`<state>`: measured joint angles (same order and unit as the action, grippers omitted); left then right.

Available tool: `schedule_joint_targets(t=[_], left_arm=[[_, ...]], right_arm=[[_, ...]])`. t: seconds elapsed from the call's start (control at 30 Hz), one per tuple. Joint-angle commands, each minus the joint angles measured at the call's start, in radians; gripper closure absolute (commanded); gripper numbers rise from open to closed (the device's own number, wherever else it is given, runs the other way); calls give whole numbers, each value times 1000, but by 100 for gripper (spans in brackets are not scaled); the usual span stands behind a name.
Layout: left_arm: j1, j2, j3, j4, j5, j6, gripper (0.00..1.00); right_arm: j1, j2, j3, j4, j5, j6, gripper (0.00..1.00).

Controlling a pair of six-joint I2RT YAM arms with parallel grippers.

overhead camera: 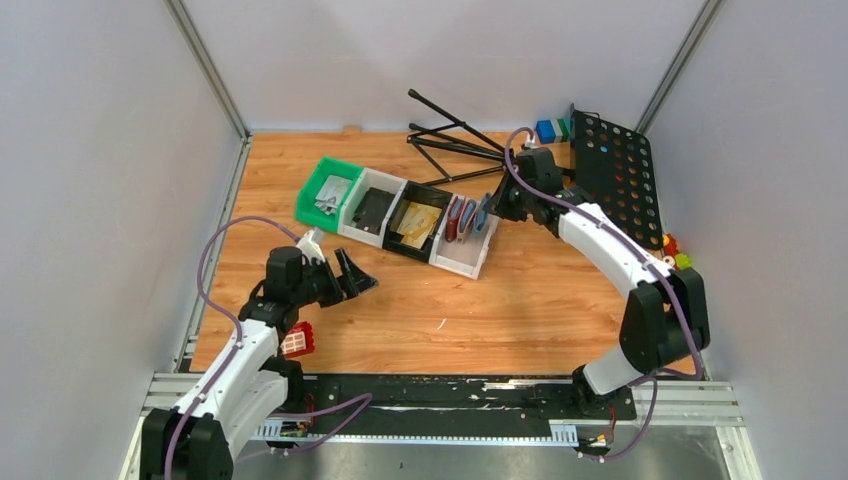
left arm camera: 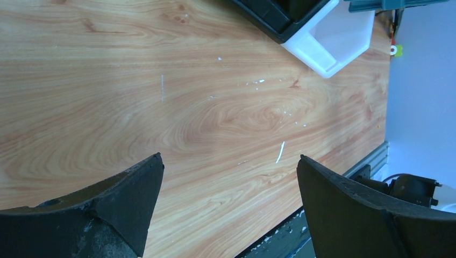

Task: Take the credit cards out of the card holder
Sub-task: Pick up the card holder from the storage box.

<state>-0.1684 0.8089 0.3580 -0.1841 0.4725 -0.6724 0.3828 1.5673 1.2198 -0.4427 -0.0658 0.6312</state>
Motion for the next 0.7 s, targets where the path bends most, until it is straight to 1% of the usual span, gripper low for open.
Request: schedule_joint_targets(t=[0.0,0.13,0.3,0.47,0.57,0.67], left_arm=[[3,-4,-1,77,64,-3,0],[3,-18,8,107,98,-15,0],[1,-48,18,172,149,-31,0],[-32,-65,36,315,155,-95,0],[-78,-31,69,403,145,-134,0],[-121,27,134,423,145,-121,0]], right_arm=[[-7,-135,-27,16,-80,-99,100],[-12,-250,-121,65,-213,-186,100],[-12,-342,-215,123,-508,-261,100],[-12,-366,-279,161,-759,-299,100],[-11,-363,-296,192,-862,-290,100],[-5,-354,-291,202,-917,-287,100]])
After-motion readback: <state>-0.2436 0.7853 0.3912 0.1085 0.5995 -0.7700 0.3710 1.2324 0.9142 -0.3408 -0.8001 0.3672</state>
